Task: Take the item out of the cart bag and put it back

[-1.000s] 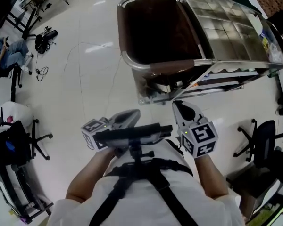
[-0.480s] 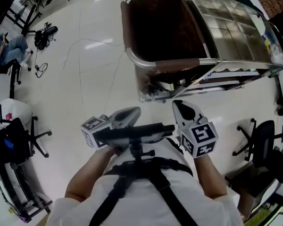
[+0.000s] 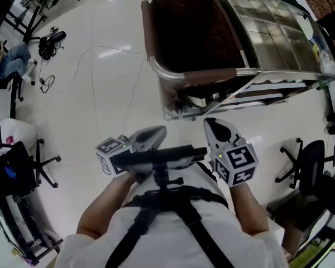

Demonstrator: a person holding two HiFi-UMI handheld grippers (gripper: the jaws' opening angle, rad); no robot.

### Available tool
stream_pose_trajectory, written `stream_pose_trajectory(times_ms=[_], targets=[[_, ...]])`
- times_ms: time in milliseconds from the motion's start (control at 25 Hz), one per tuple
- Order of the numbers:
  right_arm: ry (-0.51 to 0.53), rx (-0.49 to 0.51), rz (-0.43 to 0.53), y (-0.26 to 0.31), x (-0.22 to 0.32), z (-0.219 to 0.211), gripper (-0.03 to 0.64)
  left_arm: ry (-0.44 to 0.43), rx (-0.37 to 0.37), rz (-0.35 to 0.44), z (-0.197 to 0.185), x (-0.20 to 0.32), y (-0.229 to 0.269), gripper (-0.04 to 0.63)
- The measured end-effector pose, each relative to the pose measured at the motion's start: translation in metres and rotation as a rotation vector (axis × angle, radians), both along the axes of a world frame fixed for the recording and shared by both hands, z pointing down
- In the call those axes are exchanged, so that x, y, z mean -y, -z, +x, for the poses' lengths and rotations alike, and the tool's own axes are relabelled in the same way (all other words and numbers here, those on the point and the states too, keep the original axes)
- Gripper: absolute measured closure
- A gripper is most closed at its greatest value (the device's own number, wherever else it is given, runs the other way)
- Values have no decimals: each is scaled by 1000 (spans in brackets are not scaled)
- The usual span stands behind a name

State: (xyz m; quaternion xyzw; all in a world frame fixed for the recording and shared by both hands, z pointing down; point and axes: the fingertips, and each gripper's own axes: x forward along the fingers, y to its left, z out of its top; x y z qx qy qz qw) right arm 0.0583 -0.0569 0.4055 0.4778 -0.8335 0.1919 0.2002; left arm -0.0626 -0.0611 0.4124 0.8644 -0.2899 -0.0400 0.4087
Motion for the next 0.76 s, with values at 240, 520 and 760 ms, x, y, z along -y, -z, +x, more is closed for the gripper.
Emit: stream_pose_trajectory(times_ms=[240, 520, 760], targets=[[8, -3, 0, 0, 2, -2, 617, 6, 2, -1, -2, 1, -1, 591], [19, -2, -10, -3, 3, -2, 617, 15, 4, 0, -2, 3, -1, 591], [21, -1, -6, -3, 6, -2, 617, 17, 3, -2, 0, 6, -1, 591]])
